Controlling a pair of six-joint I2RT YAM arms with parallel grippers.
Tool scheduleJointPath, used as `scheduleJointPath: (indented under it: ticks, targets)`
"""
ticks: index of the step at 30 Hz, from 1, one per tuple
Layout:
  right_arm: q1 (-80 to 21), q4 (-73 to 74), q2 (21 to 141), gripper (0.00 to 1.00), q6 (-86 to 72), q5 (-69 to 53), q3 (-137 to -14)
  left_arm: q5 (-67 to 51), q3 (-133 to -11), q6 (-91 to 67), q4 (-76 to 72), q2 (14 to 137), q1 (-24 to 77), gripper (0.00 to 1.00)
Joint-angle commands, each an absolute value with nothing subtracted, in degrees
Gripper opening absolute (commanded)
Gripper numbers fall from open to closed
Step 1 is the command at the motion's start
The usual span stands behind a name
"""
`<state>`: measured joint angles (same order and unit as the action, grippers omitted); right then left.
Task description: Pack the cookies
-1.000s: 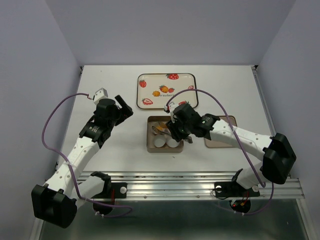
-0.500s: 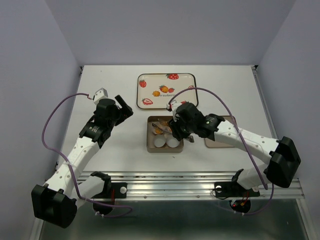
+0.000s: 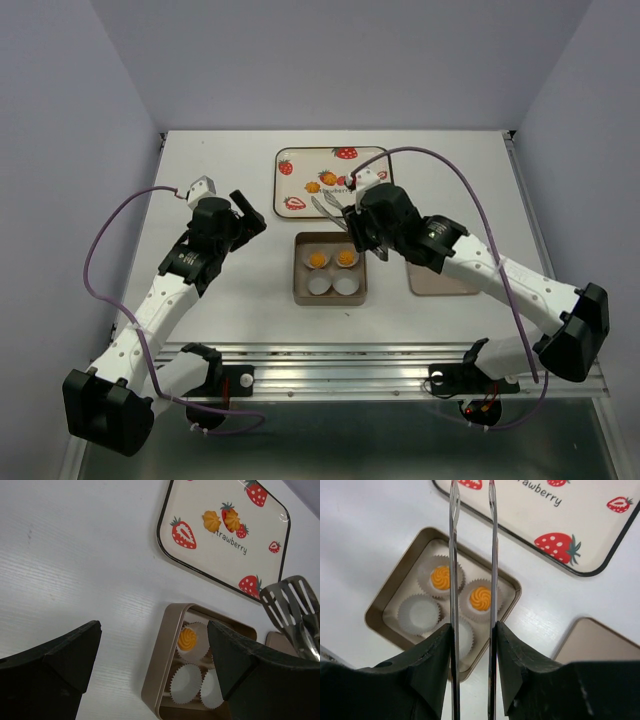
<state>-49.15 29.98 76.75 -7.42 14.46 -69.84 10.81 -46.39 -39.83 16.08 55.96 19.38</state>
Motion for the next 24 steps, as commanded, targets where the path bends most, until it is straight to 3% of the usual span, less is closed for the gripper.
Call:
scheduleJointPath:
  ticks: [1, 10, 24]
  targets:
    - [-43.96, 25.05, 80.76, 0.45, -6.07, 16.09, -75.14, 12.65, -46.58, -39.02, 15.12, 55.02, 19.25, 0.99]
    - [-34.02, 22.94, 92.98, 0.45, -2.38, 7.65, -81.29, 11.87, -46.58, -39.37, 13.28, 56.95, 19.25, 0.99]
    - [-30.94, 23.03, 105.81, 0.49, 1.06, 2.46, -88.41, 13.01, -48.16, -39.02, 13.27, 59.32, 19.25, 0.99]
